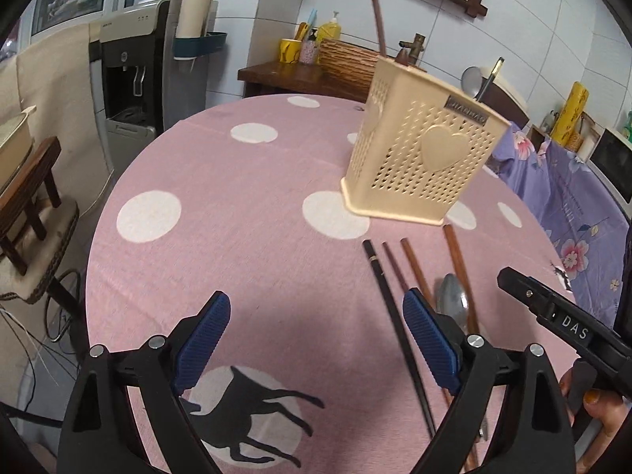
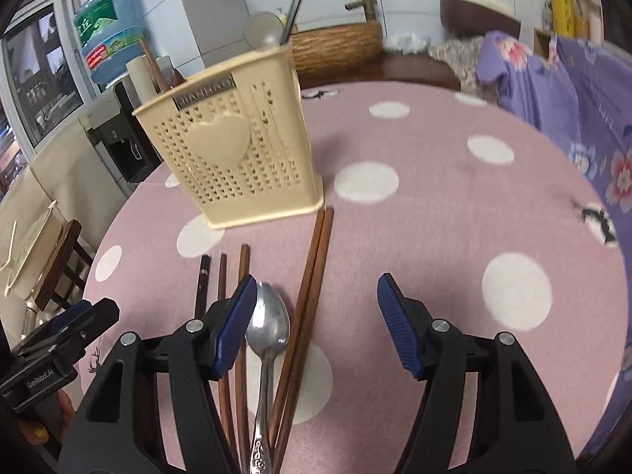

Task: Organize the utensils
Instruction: 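Withdraw both open tools back toward the remaining chopsticks and spoon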

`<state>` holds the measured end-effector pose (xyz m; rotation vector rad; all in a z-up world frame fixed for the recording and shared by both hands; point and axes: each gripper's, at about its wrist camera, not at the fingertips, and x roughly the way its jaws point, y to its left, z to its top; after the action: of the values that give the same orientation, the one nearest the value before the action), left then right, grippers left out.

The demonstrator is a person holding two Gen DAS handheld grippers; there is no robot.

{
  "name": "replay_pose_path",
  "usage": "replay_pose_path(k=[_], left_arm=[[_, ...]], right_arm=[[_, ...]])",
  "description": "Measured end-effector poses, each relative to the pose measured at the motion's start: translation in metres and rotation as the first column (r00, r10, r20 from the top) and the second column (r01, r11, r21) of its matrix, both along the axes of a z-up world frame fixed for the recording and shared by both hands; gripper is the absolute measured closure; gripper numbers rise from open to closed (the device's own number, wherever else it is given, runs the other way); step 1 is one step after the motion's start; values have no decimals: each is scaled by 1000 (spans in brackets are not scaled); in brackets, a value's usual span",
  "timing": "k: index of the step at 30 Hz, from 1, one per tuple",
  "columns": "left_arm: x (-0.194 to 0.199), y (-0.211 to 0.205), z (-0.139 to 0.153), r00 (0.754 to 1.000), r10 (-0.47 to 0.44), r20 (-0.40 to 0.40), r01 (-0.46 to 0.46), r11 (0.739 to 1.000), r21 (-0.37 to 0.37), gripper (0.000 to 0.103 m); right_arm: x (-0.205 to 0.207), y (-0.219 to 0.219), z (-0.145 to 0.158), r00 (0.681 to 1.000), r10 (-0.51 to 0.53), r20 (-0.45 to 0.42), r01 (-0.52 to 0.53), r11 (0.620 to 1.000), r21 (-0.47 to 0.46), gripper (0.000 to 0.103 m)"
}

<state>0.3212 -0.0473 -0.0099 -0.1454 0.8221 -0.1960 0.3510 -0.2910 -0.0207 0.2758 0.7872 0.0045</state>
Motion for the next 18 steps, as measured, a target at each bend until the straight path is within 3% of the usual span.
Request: replay_pose_path(k=[5,8,12,18], left_arm=[[-1,9,-14,999,25,-29,-25,1000,-8,26],[1,16,-22,997,45,-65,-49,998,-49,42],[1,17,-25,996,48,-77,-54,995,-82,52],[0,10,-26,997,22,-77,-29,996,-83,54]], right_arm=[[3,-4,-20,998,-3,-61,4,1000,13,46],[6,-8,-25,997,-3,-74,4,1000,20,58],[19,-6,-28,994,19,-103,-17,1000,19,71],[45,-7,-26,991,10,-131,-11,1000,-4,76]])
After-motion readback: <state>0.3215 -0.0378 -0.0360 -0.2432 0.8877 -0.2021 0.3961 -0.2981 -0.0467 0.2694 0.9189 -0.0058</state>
